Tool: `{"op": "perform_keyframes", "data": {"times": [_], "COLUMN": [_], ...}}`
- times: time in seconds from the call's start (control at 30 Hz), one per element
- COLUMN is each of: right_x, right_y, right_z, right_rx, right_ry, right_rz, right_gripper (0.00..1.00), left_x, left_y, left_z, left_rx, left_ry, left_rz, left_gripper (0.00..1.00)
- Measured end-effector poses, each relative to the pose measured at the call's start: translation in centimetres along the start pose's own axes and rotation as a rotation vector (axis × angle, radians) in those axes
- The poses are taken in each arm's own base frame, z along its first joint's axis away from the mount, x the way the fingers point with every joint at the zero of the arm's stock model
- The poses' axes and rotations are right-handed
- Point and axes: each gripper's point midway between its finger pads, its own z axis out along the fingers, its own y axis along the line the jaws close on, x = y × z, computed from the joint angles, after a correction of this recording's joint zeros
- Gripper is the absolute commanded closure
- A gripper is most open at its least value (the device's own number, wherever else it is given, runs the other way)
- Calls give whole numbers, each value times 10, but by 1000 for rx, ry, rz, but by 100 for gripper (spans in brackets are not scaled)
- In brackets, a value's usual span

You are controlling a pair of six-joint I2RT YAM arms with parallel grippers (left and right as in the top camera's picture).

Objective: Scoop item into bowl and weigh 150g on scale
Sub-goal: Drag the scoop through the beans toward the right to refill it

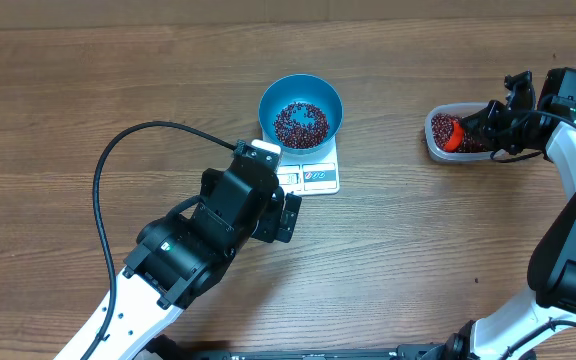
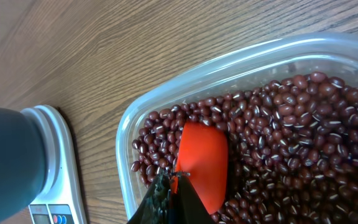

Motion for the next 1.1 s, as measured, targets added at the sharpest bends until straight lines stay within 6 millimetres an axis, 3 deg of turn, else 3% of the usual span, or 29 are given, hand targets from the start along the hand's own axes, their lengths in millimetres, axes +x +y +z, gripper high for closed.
{"op": "perform_keyframes", "data": {"times": [0.43, 1.1], "right_x": [-1, 2], "right_y": [-15, -30], "right_z": [-4, -22], "right_rx": [-10, -217], "right_ry": [-2, -14], "right_rz": [45, 136], "right_gripper": [96, 96], "left_x": [0, 0], "left_y": [0, 0], "left_z": [0, 0], "left_rx": [0, 0], "left_ry": [0, 0], "left_rz": [0, 0], "left_gripper": [0, 0]}}
